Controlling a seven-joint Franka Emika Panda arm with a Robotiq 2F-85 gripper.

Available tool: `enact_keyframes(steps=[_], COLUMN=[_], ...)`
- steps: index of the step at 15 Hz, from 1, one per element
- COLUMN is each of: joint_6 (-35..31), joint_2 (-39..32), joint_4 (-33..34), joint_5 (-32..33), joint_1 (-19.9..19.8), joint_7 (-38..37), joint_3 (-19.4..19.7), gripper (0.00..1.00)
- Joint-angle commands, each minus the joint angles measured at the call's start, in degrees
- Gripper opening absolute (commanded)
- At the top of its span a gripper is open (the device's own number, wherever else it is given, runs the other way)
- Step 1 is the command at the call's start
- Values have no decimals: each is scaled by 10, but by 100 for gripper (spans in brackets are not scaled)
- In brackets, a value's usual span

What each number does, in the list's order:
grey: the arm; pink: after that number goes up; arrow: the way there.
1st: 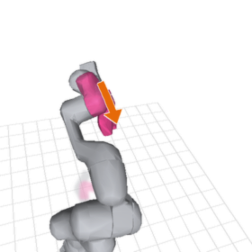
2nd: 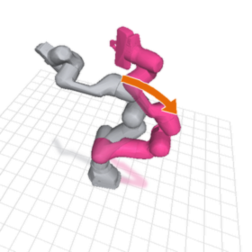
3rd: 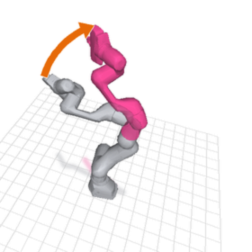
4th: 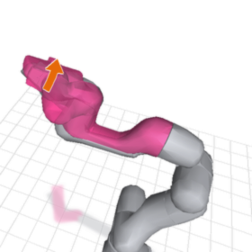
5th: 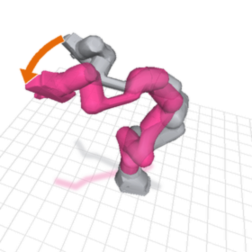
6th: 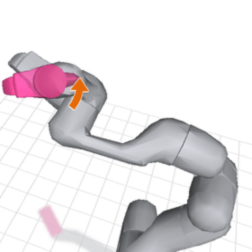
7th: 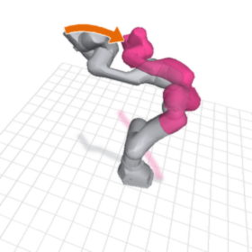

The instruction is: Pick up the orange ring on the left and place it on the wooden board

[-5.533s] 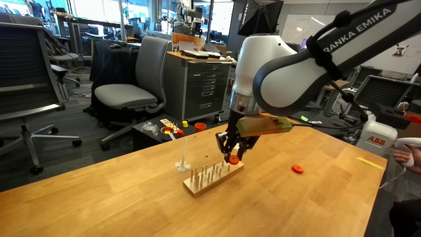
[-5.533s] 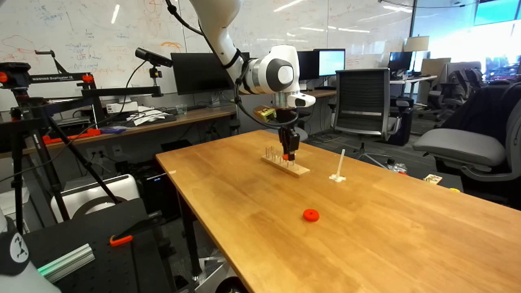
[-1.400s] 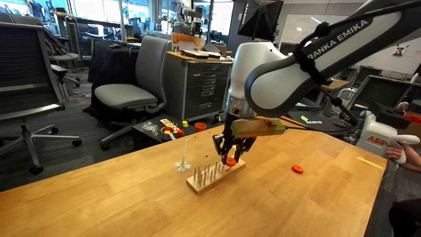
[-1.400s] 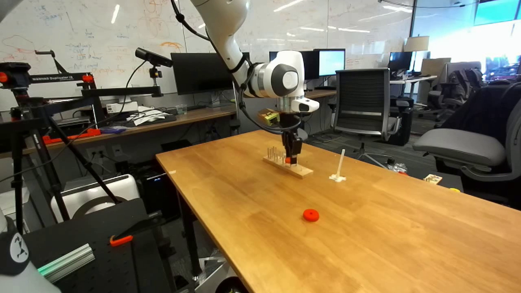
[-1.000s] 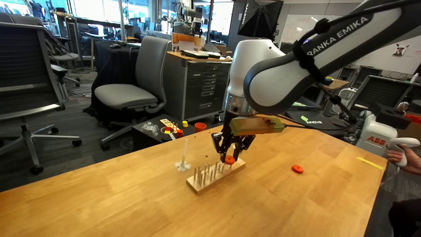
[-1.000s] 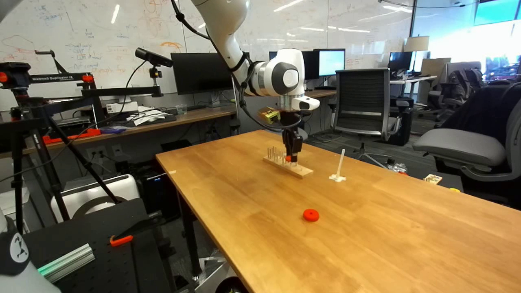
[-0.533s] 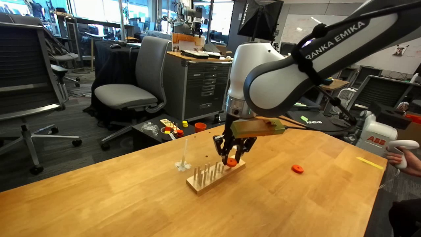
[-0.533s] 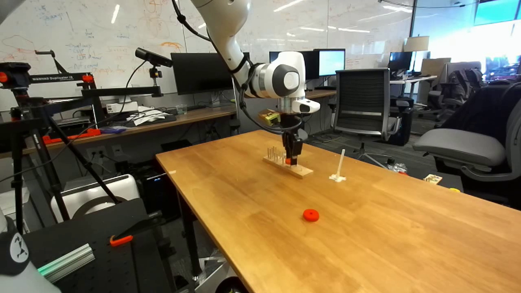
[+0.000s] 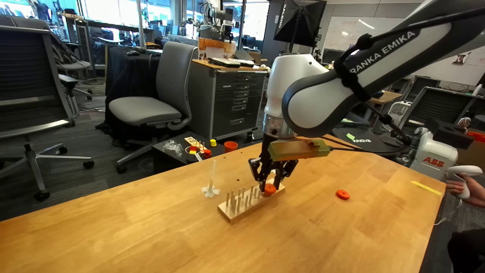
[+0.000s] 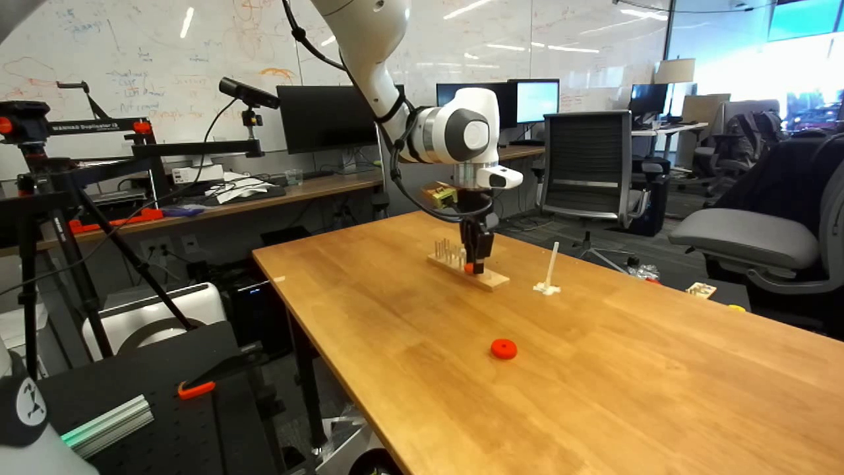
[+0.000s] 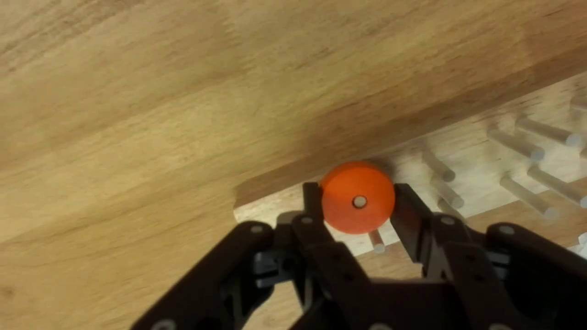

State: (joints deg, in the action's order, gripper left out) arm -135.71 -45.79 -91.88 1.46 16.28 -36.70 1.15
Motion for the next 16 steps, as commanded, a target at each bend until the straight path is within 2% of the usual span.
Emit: enact_keyframes(steps=[1,2,3,7,11,13,16], joint_6=[18,20,23,37,77,146,260], joint_2=[-7,-8,-7,17,66,83,94], joint_4=[13,13,13,19,52,87,146], joint_5=[-17,-17,-18,-9,23,47,52], joint_1=[-4,-4,-4,2,19,21,13], joint_7=[1,1,3,6,22,60,134], joint_3=[-1,-2,-3,-1,6,1,-19], gripper=[18,53,69,98,100,100,100])
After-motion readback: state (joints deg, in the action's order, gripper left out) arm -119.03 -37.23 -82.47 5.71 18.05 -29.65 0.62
